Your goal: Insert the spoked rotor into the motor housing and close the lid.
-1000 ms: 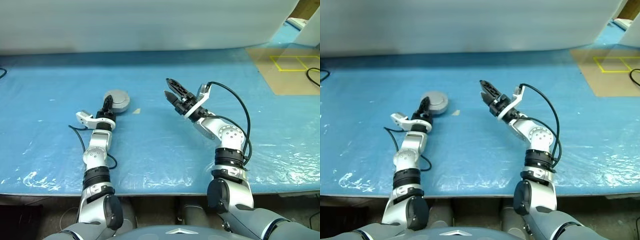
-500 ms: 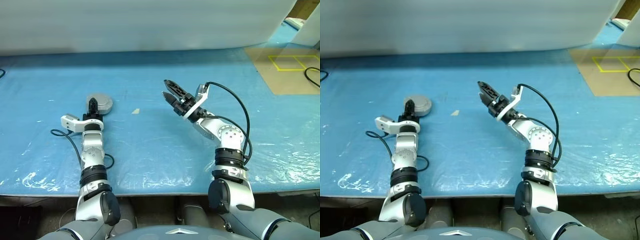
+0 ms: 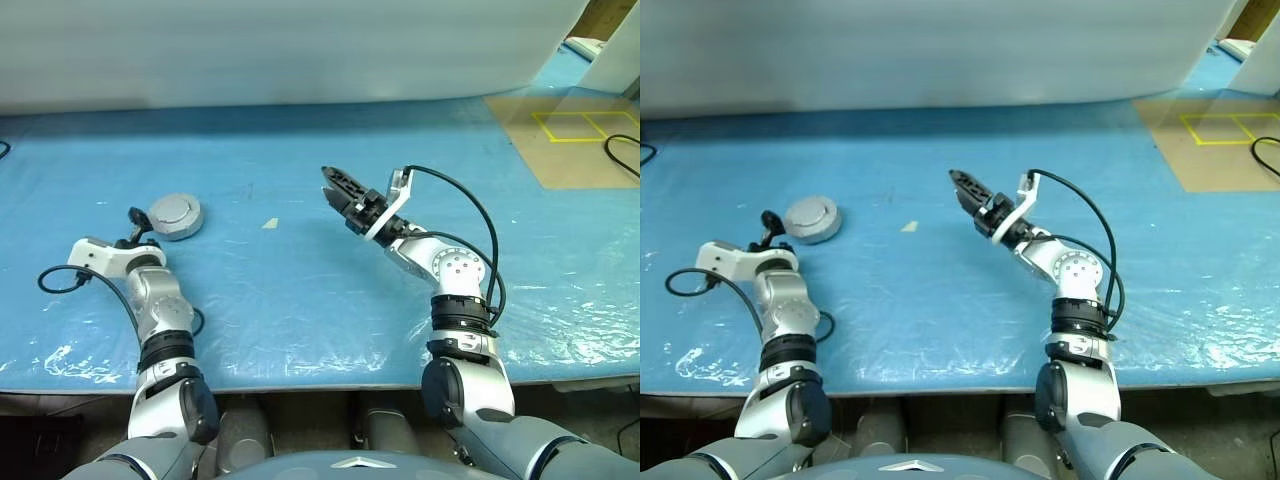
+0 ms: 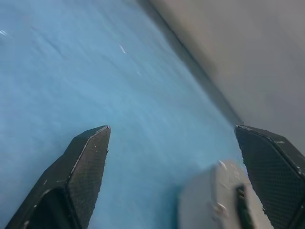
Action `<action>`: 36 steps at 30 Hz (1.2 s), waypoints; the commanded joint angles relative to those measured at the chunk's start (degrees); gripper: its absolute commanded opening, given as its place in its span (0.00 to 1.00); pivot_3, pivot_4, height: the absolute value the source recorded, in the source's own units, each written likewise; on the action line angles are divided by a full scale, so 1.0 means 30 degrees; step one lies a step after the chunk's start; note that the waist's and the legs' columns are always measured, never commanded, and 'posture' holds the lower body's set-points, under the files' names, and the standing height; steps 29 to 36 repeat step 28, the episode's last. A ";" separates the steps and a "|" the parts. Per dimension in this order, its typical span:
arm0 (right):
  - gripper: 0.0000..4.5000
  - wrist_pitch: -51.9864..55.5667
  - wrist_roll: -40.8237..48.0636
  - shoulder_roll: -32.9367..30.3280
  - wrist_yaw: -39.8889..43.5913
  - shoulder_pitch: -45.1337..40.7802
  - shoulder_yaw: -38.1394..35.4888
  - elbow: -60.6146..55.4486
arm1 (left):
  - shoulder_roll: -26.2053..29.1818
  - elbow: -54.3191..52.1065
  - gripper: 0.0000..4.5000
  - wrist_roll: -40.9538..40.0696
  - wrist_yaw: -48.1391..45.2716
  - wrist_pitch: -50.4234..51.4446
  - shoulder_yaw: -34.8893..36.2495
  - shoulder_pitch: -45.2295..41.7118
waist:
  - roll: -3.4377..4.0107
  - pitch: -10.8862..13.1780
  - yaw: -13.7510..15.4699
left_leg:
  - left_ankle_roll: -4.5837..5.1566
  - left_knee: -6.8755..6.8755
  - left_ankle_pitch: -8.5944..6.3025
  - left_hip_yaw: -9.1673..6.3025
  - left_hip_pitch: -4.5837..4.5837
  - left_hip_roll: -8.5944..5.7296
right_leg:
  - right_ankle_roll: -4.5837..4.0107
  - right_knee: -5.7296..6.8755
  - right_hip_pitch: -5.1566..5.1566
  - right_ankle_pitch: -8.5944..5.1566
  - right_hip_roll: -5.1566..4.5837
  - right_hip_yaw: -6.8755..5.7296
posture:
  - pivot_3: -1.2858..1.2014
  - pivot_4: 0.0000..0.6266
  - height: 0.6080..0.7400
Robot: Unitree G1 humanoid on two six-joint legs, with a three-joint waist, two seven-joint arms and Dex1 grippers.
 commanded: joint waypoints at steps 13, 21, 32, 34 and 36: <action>0.85 -1.0688 -0.9619 -0.1674 0.4981 0.2316 0.6135 -0.1549 | 0.3454 -0.8161 0.99 -0.0039 -1.0977 0.2186 -0.4690 0.4756 | -0.0031 -0.0006 -0.0020 | 0.0001 -0.0001 -0.0001 0.0014 -0.0017 0.0007 | -0.0079 0.0001 -0.0020 -0.0047 -0.0011 -0.0005 | 0.52 0.24 1.00; 0.85 -1.3955 -1.2103 -0.3544 0.7387 0.2470 0.7153 -0.1092 | 0.5483 -1.1277 0.99 0.0332 -1.4681 0.4222 -0.6955 0.6879 | -0.0030 -0.0006 -0.0028 | 0.0004 0.0001 -0.0002 0.0030 -0.0007 0.0012 | -0.0083 0.0007 -0.0030 -0.0049 -0.0004 0.0007 | 0.52 0.24 1.00; 0.99 -1.6079 -1.3185 -0.4901 0.9190 0.3185 0.7547 -0.0881 | 0.6809 -1.2475 1.00 0.0822 -1.7350 0.4728 -0.8234 0.8616 | -0.0029 -0.0005 -0.0051 | 0.0009 -0.0013 -0.0004 0.0043 0.0005 0.0021 | -0.0088 0.0007 -0.0036 -0.0052 0.0007 0.0012 | 0.52 0.24 1.00; 0.99 -1.6079 -1.3185 -0.4901 0.9190 0.3185 0.7547 -0.0881 | 0.6809 -1.2475 1.00 0.0822 -1.7350 0.4728 -0.8234 0.8616 | -0.0029 -0.0005 -0.0051 | 0.0009 -0.0013 -0.0004 0.0043 0.0005 0.0021 | -0.0088 0.0007 -0.0036 -0.0052 0.0007 0.0012 | 0.52 0.24 1.00; 0.99 -1.6079 -1.3185 -0.4901 0.9190 0.3185 0.7547 -0.0881 | 0.6809 -1.2475 1.00 0.0822 -1.7350 0.4728 -0.8234 0.8616 | -0.0029 -0.0005 -0.0051 | 0.0009 -0.0013 -0.0004 0.0043 0.0005 0.0021 | -0.0088 0.0007 -0.0036 -0.0052 0.0007 0.0012 | 0.52 0.24 1.00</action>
